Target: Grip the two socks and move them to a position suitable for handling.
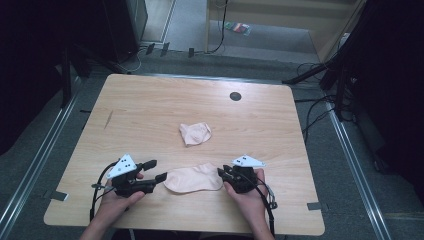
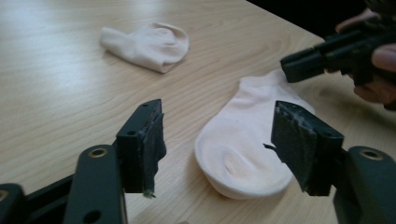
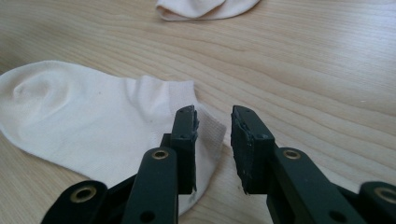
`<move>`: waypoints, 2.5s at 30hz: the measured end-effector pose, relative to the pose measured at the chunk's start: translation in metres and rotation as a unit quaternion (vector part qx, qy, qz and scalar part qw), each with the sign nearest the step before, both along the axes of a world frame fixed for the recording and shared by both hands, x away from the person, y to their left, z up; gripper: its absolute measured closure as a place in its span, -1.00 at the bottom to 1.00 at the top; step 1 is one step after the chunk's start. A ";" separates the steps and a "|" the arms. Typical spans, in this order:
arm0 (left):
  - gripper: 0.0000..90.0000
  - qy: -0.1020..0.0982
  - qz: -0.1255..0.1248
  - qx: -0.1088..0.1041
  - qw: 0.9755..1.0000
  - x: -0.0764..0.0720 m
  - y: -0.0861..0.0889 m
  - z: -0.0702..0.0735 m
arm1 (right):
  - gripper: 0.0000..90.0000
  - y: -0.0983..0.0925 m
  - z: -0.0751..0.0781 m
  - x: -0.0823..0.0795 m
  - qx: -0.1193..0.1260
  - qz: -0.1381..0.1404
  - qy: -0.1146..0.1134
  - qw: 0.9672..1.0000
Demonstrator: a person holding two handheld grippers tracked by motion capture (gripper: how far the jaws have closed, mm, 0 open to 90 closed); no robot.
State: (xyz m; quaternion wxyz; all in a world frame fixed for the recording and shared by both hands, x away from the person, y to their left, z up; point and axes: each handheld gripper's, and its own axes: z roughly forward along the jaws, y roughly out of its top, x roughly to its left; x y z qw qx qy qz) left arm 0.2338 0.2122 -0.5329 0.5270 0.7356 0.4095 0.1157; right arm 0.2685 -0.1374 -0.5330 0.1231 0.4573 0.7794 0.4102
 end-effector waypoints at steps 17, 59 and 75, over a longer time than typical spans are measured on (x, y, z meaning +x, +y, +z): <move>0.58 0.119 0.029 0.060 0.991 0.007 -0.019 -0.016 | 0.58 0.007 -0.011 0.001 -0.011 -0.009 0.006 1.000; -0.57 0.000 0.118 0.018 0.993 0.016 0.011 -0.007 | 0.15 0.012 0.011 0.004 0.039 0.018 -0.041 0.998; -0.61 -0.007 0.160 0.016 0.987 0.021 0.017 -0.016 | 0.55 0.046 0.020 0.076 0.014 0.002 -0.044 0.999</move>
